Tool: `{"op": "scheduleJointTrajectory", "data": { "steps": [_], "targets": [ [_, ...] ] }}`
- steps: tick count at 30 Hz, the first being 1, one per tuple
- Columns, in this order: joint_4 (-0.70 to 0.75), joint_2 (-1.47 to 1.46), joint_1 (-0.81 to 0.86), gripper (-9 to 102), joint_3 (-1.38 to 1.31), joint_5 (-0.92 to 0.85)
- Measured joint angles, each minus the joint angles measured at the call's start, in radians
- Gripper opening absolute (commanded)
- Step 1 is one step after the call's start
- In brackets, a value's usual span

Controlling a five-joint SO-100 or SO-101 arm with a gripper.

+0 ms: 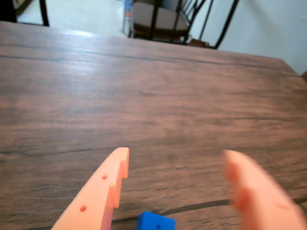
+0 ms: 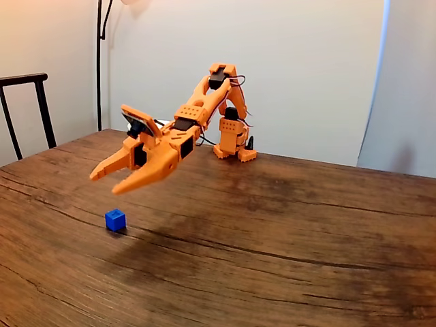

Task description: Grasp the cube and drop it in the bowl

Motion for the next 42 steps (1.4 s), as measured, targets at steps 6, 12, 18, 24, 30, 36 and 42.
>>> {"op": "scheduleJointTrajectory", "data": {
  "steps": [6, 12, 18, 24, 30, 36, 42],
  "targets": [
    [0.0, -0.011, 0.002, 48, 0.0, -0.041],
    [0.0, -0.074, -0.008, 48, 0.0, -0.08],
    [-0.029, -0.083, -0.026, 48, 0.002, -0.072],
    [-0.193, -0.153, -0.025, 48, 0.057, -0.075],
    [-0.259, -0.209, -0.034, 48, 0.055, -0.075],
    [-0.259, -0.221, -0.032, 47, 0.044, -0.077],
    [-0.259, -0.221, -0.032, 47, 0.044, -0.077]
  ]
}}
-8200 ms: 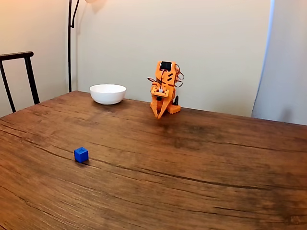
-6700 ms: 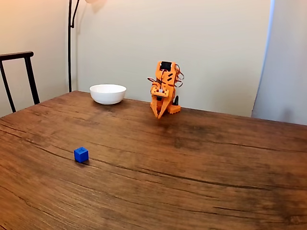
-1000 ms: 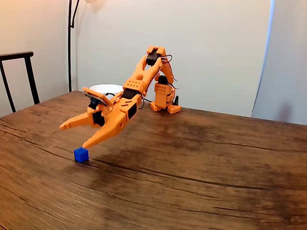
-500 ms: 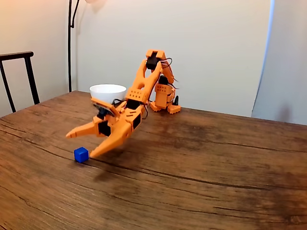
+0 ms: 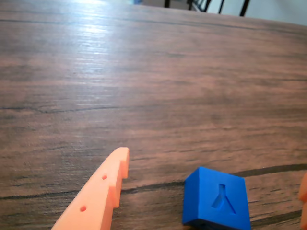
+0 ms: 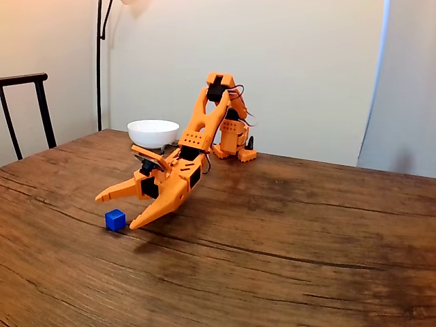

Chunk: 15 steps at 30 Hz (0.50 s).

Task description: Grasp the cube and drop it in the bowl

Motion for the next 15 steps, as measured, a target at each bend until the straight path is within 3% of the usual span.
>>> {"op": "scheduleJointTrajectory", "data": {
  "steps": [15],
  "targets": [
    [0.0, -0.132, 0.034, 47, -0.109, -0.012]
  ]
}}
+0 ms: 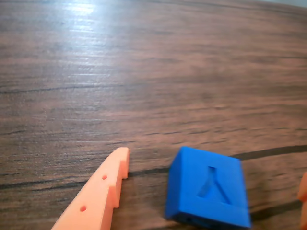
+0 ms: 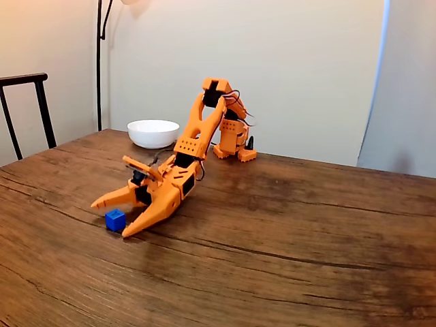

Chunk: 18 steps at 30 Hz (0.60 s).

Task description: Grasp the cube and drop it in the bowl

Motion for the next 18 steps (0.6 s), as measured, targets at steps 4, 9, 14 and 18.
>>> {"op": "scheduleJointTrajectory", "data": {
  "steps": [4, 9, 14, 18],
  "targets": [
    [-0.002, -0.041, 0.002, 47, -0.052, -0.035],
    [-0.003, -0.074, 0.002, 47, -0.095, -0.04],
    [-0.003, -0.074, 0.002, 47, -0.095, -0.046],
    [-0.003, -0.074, 0.002, 47, -0.095, -0.064]
  ]
}}
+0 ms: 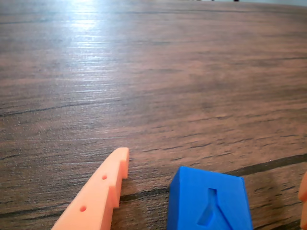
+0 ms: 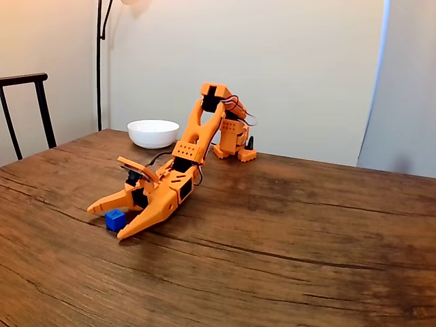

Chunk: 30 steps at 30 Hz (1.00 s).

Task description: Grasp the cube and drop it in the bowl

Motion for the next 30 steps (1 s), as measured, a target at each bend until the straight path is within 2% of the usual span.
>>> {"op": "scheduleJointTrajectory", "data": {
  "steps": [3, 10, 18, 30],
  "targets": [
    [-0.002, 0.0, 0.002, 45, 0.0, -0.009],
    [-0.014, -0.003, 0.005, 31, 0.02, -0.083],
    [0.086, 0.021, 0.005, 30, 0.02, -0.183],
    [0.094, 0.023, 0.005, 30, 0.02, -0.245]
  ]
}}
